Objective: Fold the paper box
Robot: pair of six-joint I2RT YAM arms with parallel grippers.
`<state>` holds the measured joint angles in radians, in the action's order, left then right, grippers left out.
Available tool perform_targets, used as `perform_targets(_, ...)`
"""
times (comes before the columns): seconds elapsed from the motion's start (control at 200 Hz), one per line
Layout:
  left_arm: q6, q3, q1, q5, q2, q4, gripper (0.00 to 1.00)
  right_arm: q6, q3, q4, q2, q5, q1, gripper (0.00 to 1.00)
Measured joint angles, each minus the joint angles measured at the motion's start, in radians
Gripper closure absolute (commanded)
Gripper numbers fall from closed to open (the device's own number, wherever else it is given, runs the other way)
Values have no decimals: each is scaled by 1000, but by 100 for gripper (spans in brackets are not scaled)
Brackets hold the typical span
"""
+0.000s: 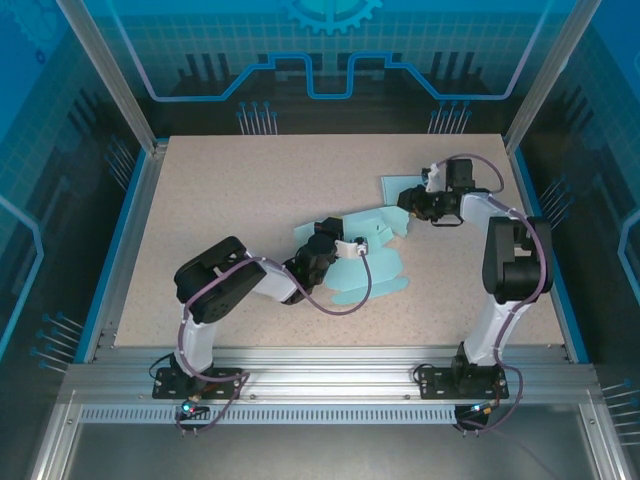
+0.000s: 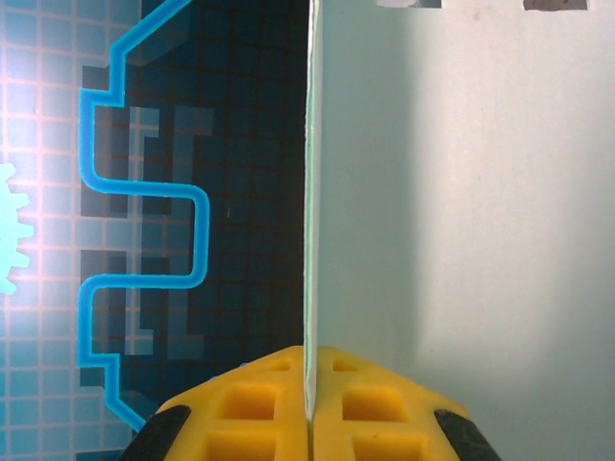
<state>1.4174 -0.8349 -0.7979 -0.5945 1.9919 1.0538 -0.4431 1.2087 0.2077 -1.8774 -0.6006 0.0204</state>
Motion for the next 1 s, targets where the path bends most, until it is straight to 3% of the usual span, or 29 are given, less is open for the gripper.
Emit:
perform_targets(0.55, 130, 0, 0, -37, 84, 164, 100, -124, -216, -291, 50, -178, 2, 65)
perform_targets(0.795, 139, 0, 0, -37, 84, 173, 100, -137, -384, -389, 97, -160, -3, 62)
perform_targets(1.001, 156, 0, 0, -37, 87, 185, 100, -113, -396, -400, 114, -114, -31, 62)
